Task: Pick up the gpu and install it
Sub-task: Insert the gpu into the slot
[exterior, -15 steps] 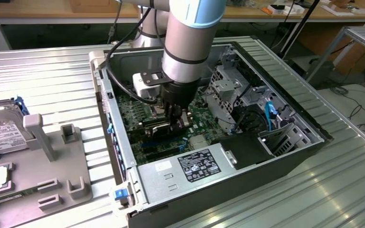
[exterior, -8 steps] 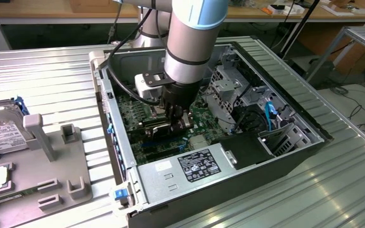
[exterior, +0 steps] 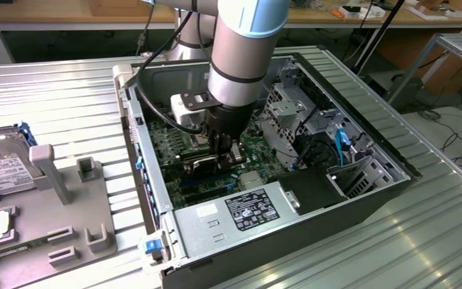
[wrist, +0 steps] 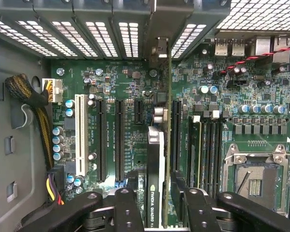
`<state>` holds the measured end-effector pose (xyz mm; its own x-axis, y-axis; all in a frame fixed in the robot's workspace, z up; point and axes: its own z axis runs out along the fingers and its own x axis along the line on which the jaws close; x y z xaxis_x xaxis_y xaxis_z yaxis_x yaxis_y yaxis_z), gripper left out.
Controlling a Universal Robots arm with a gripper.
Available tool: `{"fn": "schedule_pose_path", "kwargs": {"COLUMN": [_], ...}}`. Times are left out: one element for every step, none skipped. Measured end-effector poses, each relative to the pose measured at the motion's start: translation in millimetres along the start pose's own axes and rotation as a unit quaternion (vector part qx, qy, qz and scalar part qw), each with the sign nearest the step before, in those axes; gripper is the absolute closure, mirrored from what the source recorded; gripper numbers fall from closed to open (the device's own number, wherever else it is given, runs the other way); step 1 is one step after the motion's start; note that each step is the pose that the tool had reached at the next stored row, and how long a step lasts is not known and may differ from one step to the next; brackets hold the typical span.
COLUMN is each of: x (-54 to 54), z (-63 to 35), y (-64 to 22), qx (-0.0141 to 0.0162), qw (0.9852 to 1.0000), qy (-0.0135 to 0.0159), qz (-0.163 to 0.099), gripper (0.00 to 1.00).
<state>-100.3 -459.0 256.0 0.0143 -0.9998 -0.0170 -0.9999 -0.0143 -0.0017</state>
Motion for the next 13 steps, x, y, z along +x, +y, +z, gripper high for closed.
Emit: {"fn": "schedule_pose_path", "kwargs": {"x": [0.0,0.0,0.0,0.0,0.0,0.0,-0.1,-0.1,-0.2,-0.2,-0.3,-0.3,-0.3], "z": [0.0,0.0,0.0,0.0,-0.1,-1.8,-5.0,-8.4,-11.8,-13.7,-15.7,-17.7,-19.4], "y": [0.0,0.0,0.0,0.0,0.0,0.1,0.0,0.0,0.0,0.0,0.0,0.0,0.0], "qx": [0.0,0.0,0.0,0.0,0.0,-0.0006,-0.0019,-0.0032,-0.0041,-0.0045,-0.0047,-0.0047,-0.0047], "qw": [1.0,1.0,1.0,1.0,1.0,1.0,1.0,1.0,1.0,1.0,1.0,1.0,1.0], "qy": [0.0,0.0,0.0,0.0,0.0001,0.0002,0.0001,0.0,-0.0001,0.0,0.0,0.0,0.0], "qz": [0.0,0.0,0.0,0.0,0.0,0.0,0.0,0.0,0.0,0.0,0.0,0.0,0.0], "gripper": [0.6,0.6,0.6,0.6,0.6,0.6,0.6,0.6,0.6,0.6,0.6,0.6,0.6]}}
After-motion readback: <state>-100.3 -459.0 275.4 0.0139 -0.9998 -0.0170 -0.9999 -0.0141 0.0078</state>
